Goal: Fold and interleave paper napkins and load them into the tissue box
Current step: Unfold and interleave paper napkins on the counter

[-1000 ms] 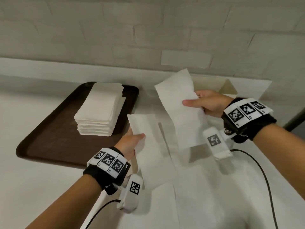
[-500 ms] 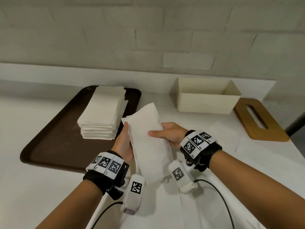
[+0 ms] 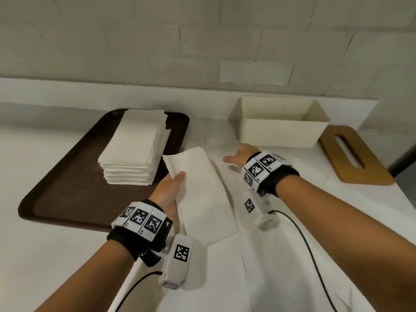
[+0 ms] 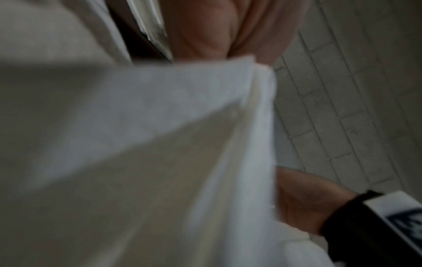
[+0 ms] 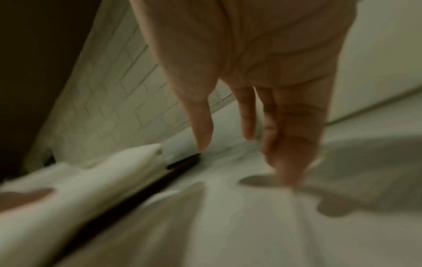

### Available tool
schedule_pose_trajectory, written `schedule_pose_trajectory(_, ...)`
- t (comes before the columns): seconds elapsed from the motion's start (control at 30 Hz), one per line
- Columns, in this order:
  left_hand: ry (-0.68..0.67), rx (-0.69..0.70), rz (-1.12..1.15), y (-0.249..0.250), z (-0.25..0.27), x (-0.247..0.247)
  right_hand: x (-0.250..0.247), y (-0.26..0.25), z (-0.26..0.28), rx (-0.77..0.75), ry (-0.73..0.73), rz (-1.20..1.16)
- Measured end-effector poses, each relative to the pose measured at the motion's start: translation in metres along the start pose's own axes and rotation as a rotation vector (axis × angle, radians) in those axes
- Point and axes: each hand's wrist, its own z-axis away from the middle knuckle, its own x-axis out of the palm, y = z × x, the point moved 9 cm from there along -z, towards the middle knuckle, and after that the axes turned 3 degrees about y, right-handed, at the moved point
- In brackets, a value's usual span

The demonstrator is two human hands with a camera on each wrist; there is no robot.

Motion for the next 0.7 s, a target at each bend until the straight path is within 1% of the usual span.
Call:
schedule_pose_trajectory(0.03, 0.007, -0.004, -0.009, -0.001, -0.001, -0.001, -0.004, 0.003, 0.002, -0.007, -0.015, 0.214)
schedule_pose_trajectory(0.07, 0.013, -0.009, -0.017, -0.002, -0.002, -0.003, -0.005, 0.001, 0.009, -0.046, -0.05, 0.382)
schedule_pose_trajectory(0.1, 0.019, -0.014, -0.022, -0.003, -0.002, -0.004, -0.003, -0.003, 0.016, -0.087, -0.082, 0.498)
schedule_pose_trajectory(0.17, 0.033, -0.02, -0.031, -0.004, -0.003, -0.007, 0.001, -0.01, 0.023, -0.113, -0.116, 0.579)
schedule_pose_trajectory(0.27, 0.056, -0.032, -0.027, -0.006, -0.002, -0.011, 0.005, -0.021, 0.02, -0.122, -0.119, 0.607)
schedule_pose_trajectory(0.4, 0.061, -0.028, -0.026, -0.006, 0.003, -0.014, 0.006, -0.017, 0.008, -0.113, -0.098, 0.468)
schedule_pose_trajectory(0.43, 0.062, -0.027, -0.023, -0.006, 0.004, -0.016, 0.002, -0.015, 0.001, -0.093, -0.058, 0.337)
schedule_pose_trajectory(0.5, 0.063, -0.035, -0.012, -0.008, 0.006, -0.018, -0.01, -0.006, -0.012, 0.0, 0.013, -0.038)
schedule_pose_trajectory(0.53, 0.061, -0.044, -0.01, -0.009, 0.006, -0.018, -0.017, -0.008, -0.014, 0.006, 0.027, -0.17)
schedule_pose_trajectory(0.6, 0.061, -0.061, -0.02, -0.011, 0.007, -0.016, -0.031, -0.019, -0.01, -0.04, 0.015, -0.387)
schedule_pose_trajectory(0.67, 0.069, -0.074, -0.031, -0.01, 0.006, -0.013, -0.038, -0.029, 0.0, -0.099, -0.046, -0.568)
schedule_pose_trajectory(0.7, 0.068, -0.075, -0.019, -0.009, 0.006, -0.012, -0.037, -0.032, 0.006, -0.123, -0.094, -0.607)
